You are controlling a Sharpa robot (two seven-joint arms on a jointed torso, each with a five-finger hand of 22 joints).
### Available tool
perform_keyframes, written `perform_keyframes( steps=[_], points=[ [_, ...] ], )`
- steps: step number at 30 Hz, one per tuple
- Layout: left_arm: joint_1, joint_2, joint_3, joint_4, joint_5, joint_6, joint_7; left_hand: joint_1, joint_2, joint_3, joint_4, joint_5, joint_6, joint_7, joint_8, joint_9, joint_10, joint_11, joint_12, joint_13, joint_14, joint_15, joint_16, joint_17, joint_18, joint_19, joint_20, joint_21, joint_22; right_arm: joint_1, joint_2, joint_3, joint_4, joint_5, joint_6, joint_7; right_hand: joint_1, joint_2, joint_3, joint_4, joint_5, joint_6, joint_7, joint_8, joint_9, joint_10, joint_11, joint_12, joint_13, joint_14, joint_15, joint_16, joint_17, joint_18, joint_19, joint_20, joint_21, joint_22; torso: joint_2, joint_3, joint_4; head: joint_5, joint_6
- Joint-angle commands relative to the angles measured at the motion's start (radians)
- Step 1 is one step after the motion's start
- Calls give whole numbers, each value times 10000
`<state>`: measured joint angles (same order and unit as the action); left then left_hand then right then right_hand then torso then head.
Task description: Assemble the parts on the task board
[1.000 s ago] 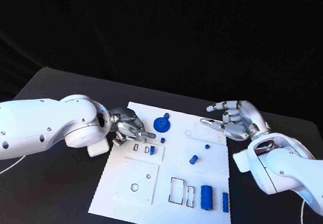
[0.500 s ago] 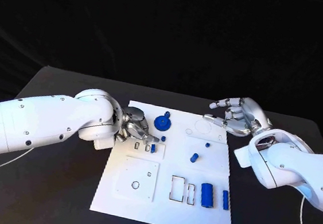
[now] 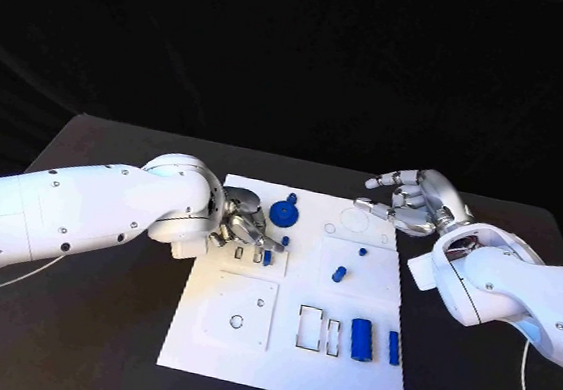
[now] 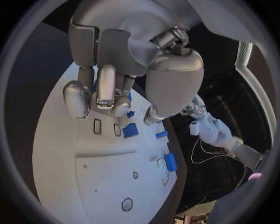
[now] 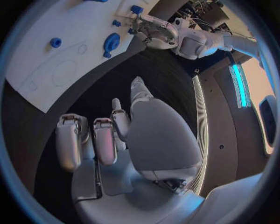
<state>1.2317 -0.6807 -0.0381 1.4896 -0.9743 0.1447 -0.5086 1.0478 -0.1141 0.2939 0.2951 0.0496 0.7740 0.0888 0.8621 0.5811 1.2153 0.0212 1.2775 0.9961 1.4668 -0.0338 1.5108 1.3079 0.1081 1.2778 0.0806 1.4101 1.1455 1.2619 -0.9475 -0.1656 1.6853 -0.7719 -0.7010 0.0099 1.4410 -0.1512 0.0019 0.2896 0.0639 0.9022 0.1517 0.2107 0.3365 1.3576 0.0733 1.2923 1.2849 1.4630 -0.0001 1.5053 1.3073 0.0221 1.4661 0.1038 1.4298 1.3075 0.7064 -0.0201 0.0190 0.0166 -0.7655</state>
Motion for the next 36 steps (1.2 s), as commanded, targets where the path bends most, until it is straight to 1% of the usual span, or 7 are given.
perform_keyframes(
  steps=[1,20,24,26,30,34,36],
  points=[
    [19,56,-15,-22,-174,380,-70,-53,16,-67,-16,9,-3,-46,55,25,-12,-56,37,-9,579,-75,32,1213,-195,6,-84,55,24,-3,12,0,-15,-36,150,-116,-25,98,-22,-20,0,0,13,50,6,-69,-33,13,-14,679,-20,-42,918,147,220,17,-34,1881,6,0,-13,-7,-1],
    [24,183,-52,-57,-300,612,-100,360,161,-111,-38,12,-107,-80,214,232,-51,-88,43,-32,559,-104,13,1168,-204,19,-109,76,76,-14,67,-3,-138,-50,165,-194,-35,133,-23,-12,2,-9,12,59,9,-72,-33,10,-19,670,-21,-58,882,154,204,15,-64,1866,16,-6,1,-30,-46],
    [23,191,-55,-61,-267,631,-104,929,531,167,-83,16,-193,-109,262,341,-81,-115,42,-56,554,-128,11,1157,-203,6,-120,80,84,-16,75,-4,-155,-51,170,-203,-35,133,-23,-12,2,-9,12,59,9,-72,-33,10,-19,670,-21,-58,882,154,204,15,-64,1866,12,-4,0,-28,-55],
    [23,198,-56,-51,-212,639,-106,1900,872,1106,-362,25,-384,-157,195,377,-162,-183,0,-98,542,-204,-1,1127,-198,-13,-146,79,80,-17,81,-5,-164,-51,171,-211,-35,133,-23,-12,2,-9,12,59,9,-72,-33,10,-19,670,-21,-58,882,154,204,15,-64,1866,11,-5,1,-30,-63],
    [23,215,-56,-38,-113,645,-108,2167,210,2933,-219,13,-447,-138,266,588,-203,-143,2,-151,530,-161,-6,1099,-200,-36,-157,91,104,-22,98,-5,-177,-51,183,-219,-38,151,-24,-12,2,-11,11,67,12,-68,-34,15,-15,664,-22,-68,860,159,194,13,-83,1857,14,-5,-2,-28,-63],
    [23,224,-57,-34,-41,645,-110,2080,24,3610,-289,16,-454,-136,319,690,-198,-149,4,-182,528,-158,-5,1093,-201,-40,-152,95,115,-27,112,-7,-191,-51,192,-225,-38,151,-24,-12,2,-11,11,67,12,-68,-34,15,-15,664,-22,-68,860,159,194,13,-83,1857,13,-2,-3,-24,-64],
    [23,223,-57,-35,-2,637,-111,1957,-138,4504,-550,15,-514,-114,367,815,-194,-148,-8,-219,525,-152,-2,1088,-198,-48,-155,99,126,-29,116,-7,-195,-51,195,-225,-38,151,-24,-12,2,-11,11,67,12,-68,-34,15,-15,664,-22,-68,860,159,194,13,-83,1857,15,-2,-1,-24,-68]
  ],
)
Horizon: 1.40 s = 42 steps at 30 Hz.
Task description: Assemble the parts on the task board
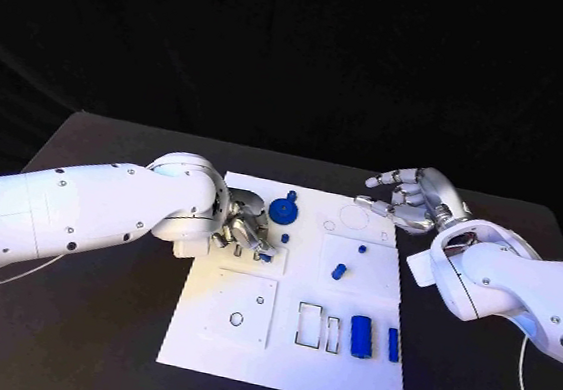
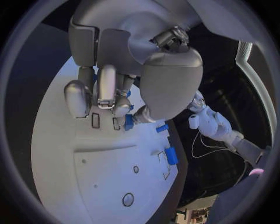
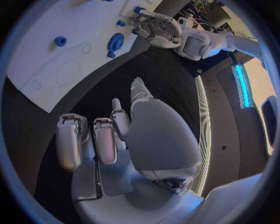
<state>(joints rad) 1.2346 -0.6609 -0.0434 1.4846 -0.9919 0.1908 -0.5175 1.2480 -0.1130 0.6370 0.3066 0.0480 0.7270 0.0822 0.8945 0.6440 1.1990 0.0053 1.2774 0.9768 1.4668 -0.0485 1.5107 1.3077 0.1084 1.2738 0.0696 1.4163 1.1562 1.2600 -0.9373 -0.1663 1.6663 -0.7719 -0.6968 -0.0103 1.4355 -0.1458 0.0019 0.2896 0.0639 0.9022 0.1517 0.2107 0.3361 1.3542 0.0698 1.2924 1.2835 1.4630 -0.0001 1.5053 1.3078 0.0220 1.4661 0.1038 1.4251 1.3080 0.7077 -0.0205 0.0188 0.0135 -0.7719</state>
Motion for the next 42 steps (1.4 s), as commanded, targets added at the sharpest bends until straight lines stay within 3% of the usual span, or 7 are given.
perform_keyframes(
  steps=[1,7,14,23,30,37,42],
  points=[
    [-6,22,-5,14,207,172,-22,-124,-187,1329,-758,22,-58,-58,65,228,-21,21,-6,-34,524,5,1,1088,-200,-14,-43,36,18,-11,17,-1,-6,-51,154,-22,17,96,-24,-12,2,-11,11,67,15,-34,1,15,-1,664,-21,-69,855,159,194,13,-36,1852,2,4,0,6,-6],
    [-7,-39,-3,45,439,109,-14,-422,-415,2843,-1620,50,-192,30,173,456,-68,58,-93,-164,526,27,9,1092,-201,-16,-37,62,50,-19,26,-3,-7,-49,156,-17,14,116,-24,-12,3,-12,10,75,18,-32,-1,18,1,664,-22,-68,858,161,189,12,-47,1848,4,3,-1,8,14],
    [-10,-296,46,287,1008,-289,30,-707,-457,3247,-1951,53,-169,37,246,564,20,71,-54,-122,558,36,46,1170,-209,17,-25,96,109,-25,22,-4,11,-26,150,0,14,116,-24,-12,3,-12,10,75,18,-32,-1,18,1,664,-22,-68,858,161,189,12,-47,1848,10,1,-2,0,28],
    [-16,-938,85,998,1521,-1410,149,-843,-544,3467,-2234,59,-84,9,311,638,230,39,73,74,628,8,116,1331,-241,151,-40,177,284,-32,0,-5,19,18,128,44,-7,140,-35,-5,0,-13,9,90,22,-35,-2,16,-4,660,-24,-77,844,164,182,9,-61,1841,7,8,10,-27,8],
    [-81,-1278,76,1415,991,-2392,282,-863,-630,3575,-2364,58,-6,-17,336,665,388,10,161,215,688,-20,178,1477,-283,316,-62,268,493,-40,-22,-8,14,38,129,61,-25,151,-43,0,-2,-15,8,96,24,-34,-3,17,-4,661,-24,-76,847,163,184,8,-59,1843,5,1,14,-47,-21],
    [-317,-1350,25,1528,-58,-3029,305,-907,-674,3667,-2374,57,71,-43,348,675,561,-15,267,401,737,-43,228,1600,-329,488,-83,358,712,-46,-32,-10,5,43,132,74,-45,161,-51,5,-3,-16,9,102,26,-42,-4,8,-15,658,-25,-82,835,167,178,7,-72,1837,-7,-1,14,-26,-65],
    [-443,-1314,-34,1538,-620,-3117,269,-939,-734,3753,-2392,60,130,-69,359,685,673,-41,336,515,769,-67,259,1677,-349,573,-103,404,814,-52,-35,-12,0,43,137,79,-45,161,-51,5,-3,-16,9,102,26,-42,-4,8,-15,658,-25,-82,835,167,178,7,-72,1837,4,-10,-4,-7,-65]
  ],
)
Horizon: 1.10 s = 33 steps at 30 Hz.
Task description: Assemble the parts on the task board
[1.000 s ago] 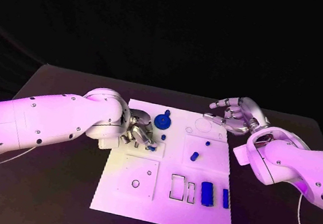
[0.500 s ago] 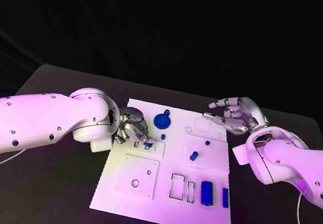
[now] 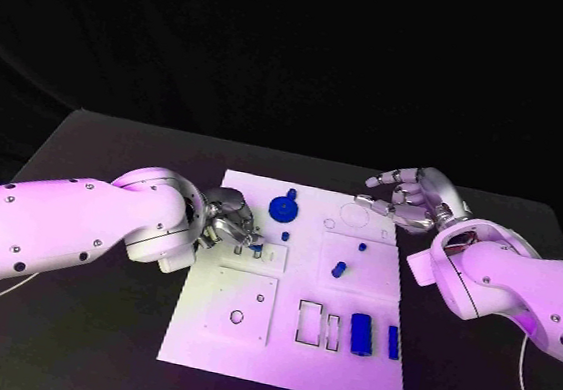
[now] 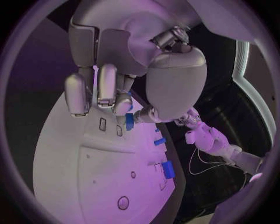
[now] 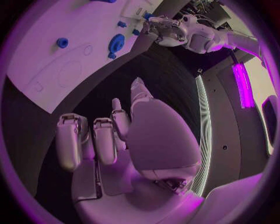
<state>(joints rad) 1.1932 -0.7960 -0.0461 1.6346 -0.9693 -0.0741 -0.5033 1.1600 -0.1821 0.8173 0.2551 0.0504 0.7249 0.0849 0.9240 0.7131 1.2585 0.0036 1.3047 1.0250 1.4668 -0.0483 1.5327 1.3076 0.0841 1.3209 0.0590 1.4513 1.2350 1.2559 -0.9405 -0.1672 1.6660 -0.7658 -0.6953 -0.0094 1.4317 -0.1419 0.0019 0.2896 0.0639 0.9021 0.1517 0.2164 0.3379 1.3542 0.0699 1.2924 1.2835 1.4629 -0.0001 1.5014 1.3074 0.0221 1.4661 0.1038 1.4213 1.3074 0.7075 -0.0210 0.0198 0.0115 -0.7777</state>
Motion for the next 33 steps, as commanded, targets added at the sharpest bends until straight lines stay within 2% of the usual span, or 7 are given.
perform_keyframes(
  steps=[1,6,12,24,33],
  points=[
    [-47,48,-18,39,-936,-469,116,-67,-62,1970,-1882,39,166,-104,68,-2,111,-31,85,69,780,-76,50,1708,-112,126,-3,67,56,-13,-4,-3,2,-18,123,71,-7,123,-51,4,-2,-16,9,45,9,-43,-5,8,-16,658,-24,-43,839,166,178,8,-33,1842,6,-6,-14,13,-7],
    [-90,104,-52,31,-1343,-400,52,-149,-147,2078,-1900,86,267,-150,86,10,336,-75,237,333,805,-115,73,1763,-150,269,-35,139,235,-17,-2,-3,-2,-18,124,73,-34,141,-61,8,-3,-20,8,54,11,-41,-4,11,-13,659,-26,-42,845,165,181,6,-30,1845,11,7,-4,20,-27],
    [-104,173,-75,10,-1577,-183,-9,-211,-203,2145,-1922,150,314,-175,93,16,399,-99,273,389,811,-138,76,1770,-166,331,-55,170,311,-19,1,-4,0,-14,126,62,-34,141,-61,8,-3,-20,8,54,11,-41,-4,11,-13,659,-26,-42,845,165,181,6,-30,1845,16,12,-17,31,-42],
    [-108,246,-84,-10,-1625,443,-76,-300,-308,2173,-1962,195,383,-209,112,30,448,-129,290,403,814,-164,76,1771,-180,381,-77,195,375,-20,-7,-4,7,8,130,52,-89,178,-81,12,-3,-25,6,71,17,-42,-6,12,-16,661,-27,-41,853,166,179,4,-37,1843,19,4,-10,-4,-78],
    [-107,327,-85,-96,-1867,573,-115,-327,-326,2178,-1975,218,420,-227,124,35,501,-145,322,461,817,-176,79,1780,-191,420,-86,213,427,-20,6,-4,3,9,133,61,-111,195,-89,11,-3,-22,4,83,20,-40,-7,16,-14,662,-28,-40,856,166,178,3,-41,1842,15,-3,-10,4,-98]
  ],
)
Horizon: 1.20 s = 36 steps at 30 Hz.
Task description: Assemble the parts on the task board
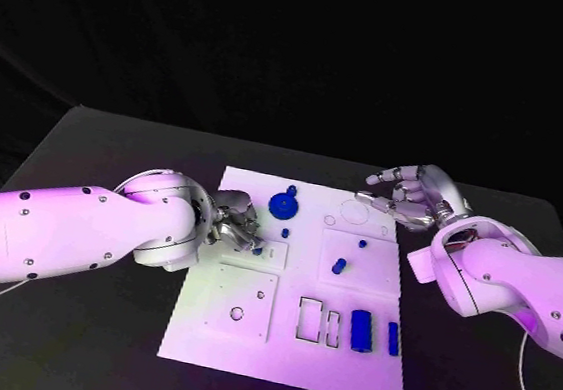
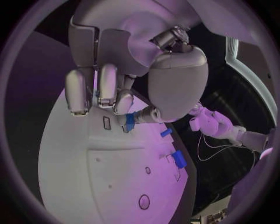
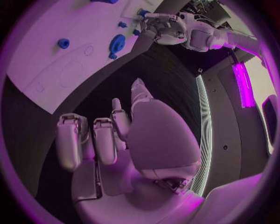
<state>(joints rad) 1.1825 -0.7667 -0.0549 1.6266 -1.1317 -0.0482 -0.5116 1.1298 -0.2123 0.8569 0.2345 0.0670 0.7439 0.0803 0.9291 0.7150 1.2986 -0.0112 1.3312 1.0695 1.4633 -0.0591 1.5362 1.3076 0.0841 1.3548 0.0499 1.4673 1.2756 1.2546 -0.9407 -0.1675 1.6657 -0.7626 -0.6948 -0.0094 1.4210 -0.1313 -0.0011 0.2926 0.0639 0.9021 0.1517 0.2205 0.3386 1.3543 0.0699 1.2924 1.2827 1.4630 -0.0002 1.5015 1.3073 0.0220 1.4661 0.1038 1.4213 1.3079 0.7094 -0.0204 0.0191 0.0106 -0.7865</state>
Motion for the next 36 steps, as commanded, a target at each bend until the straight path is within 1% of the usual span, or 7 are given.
perform_keyframes(
  steps=[1,13,23,28,36],
  points=[
    [-1,41,2,-30,-275,320,-37,-25,-24,1782,-1770,52,230,-181,73,16,100,3,57,16,852,-68,44,1781,-191,81,4,52,20,-7,9,-1,5,-23,128,61,-5,89,-59,-19,-3,-22,4,42,13,-40,-7,16,-5,662,-28,-41,857,167,178,3,-41,1837,-2,-10,-1,12,-11],
    [0,115,2,-187,-508,353,-69,-32,-28,1783,-1772,57,237,-185,75,17,100,0,54,7,852,-71,44,1782,-193,89,2,56,31,-7,11,-1,6,-23,128,76,-12,93,-63,-19,-3,-21,3,46,14,-48,-7,6,-16,660,-28,-45,847,167,178,3,-42,1837,1,-11,-1,20,-5],
    [0,112,-1,-164,-463,724,-101,-58,-35,1781,-1772,61,253,-193,77,18,114,-7,58,13,851,-79,41,1774,-195,97,-3,60,41,-8,10,-1,1,-19,155,72,-43,111,-75,-18,-4,-22,2,57,18,-42,-9,15,-9,662,-29,-44,853,166,181,1,-40,1839,-3,-2,-6,24,-27],
    [0,107,-2,-141,-422,883,-114,-75,-40,1776,-1769,60,261,-197,77,19,112,-10,52,1,852,-82,42,1778,-196,101,-6,61,46,-8,4,-1,2,-19,157,71,-43,111,-75,-18,-4,-22,2,57,18,-42,-9,15,-9,662,-29,-44,853,166,181,1,-40,1839,1,-7,-7,11,-25],
    [0,101,-3,-131,-399,1018,-126,-106,-46,1765,-1761,57,276,-206,77,19,124,-15,56,8,851,-87,40,1772,-199,110,-10,65,58,-9,0,-1,-2,-18,161,65,-43,111,-75,-18,-4,-22,2,57,18,-42,-9,15,-9,662,-29,-44,853,166,181,1,-40,1839,2,-6,-1,7,-25]
  ],
)
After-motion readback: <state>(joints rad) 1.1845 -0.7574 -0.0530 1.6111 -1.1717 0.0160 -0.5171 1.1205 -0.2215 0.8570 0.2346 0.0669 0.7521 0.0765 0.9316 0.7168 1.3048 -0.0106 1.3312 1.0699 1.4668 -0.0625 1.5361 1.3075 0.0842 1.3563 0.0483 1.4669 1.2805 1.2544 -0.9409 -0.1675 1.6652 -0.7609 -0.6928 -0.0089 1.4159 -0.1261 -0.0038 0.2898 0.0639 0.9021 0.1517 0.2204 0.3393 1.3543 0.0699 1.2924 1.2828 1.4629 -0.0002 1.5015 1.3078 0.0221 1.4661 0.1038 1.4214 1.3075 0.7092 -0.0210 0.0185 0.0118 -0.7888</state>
